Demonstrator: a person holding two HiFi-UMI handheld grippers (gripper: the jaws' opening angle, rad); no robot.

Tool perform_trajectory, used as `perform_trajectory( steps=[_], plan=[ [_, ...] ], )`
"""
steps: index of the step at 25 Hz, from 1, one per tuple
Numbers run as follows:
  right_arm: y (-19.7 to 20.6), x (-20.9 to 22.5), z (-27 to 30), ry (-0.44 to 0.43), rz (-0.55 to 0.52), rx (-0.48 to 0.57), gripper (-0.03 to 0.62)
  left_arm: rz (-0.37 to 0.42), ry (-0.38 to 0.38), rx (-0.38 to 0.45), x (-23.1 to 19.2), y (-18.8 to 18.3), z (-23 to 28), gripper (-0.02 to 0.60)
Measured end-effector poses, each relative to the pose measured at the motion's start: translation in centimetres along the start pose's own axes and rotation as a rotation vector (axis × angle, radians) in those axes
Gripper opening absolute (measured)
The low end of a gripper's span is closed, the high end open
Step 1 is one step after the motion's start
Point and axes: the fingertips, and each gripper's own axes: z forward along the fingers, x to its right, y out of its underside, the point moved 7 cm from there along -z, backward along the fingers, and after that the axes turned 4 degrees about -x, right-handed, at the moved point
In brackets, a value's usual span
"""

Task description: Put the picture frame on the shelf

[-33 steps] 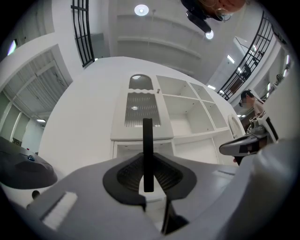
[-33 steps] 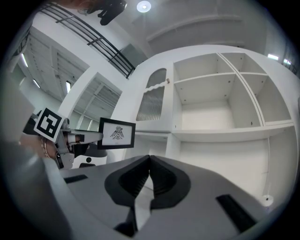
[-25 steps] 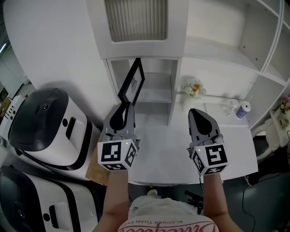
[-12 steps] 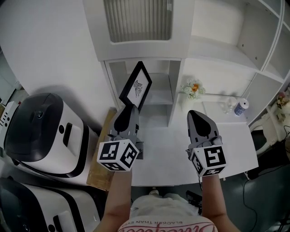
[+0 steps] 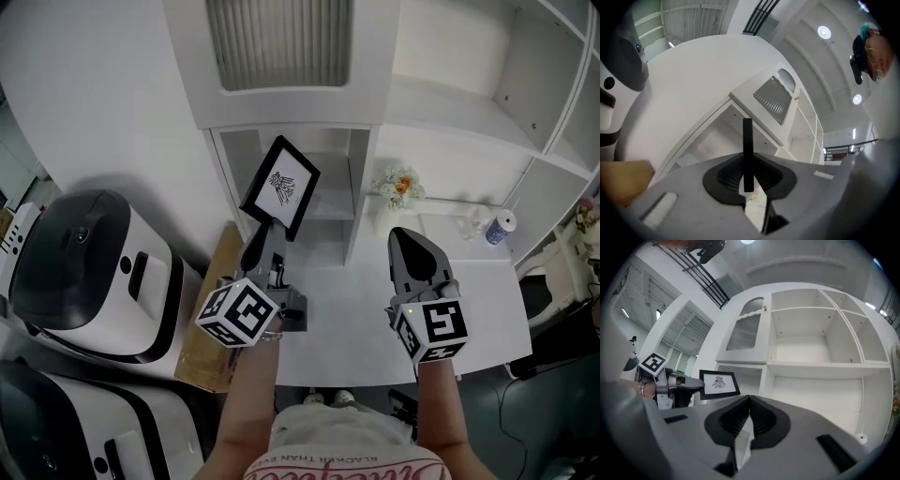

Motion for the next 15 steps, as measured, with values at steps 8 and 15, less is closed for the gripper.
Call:
perform_trajectory(
  steps=[8,15],
  plan=[
    [0.8,2.0,0.6,-0.01,0.023,-0.002,0.008,-0.25,0.004,0.049,-0.7,1.3,1.1,0.066],
    [1.3,2.2,1.3,-0.017,0.041,0.002,0.008,-0.465,-0.015,0.071,-1.9,2.7,1.8,0.066]
  ],
)
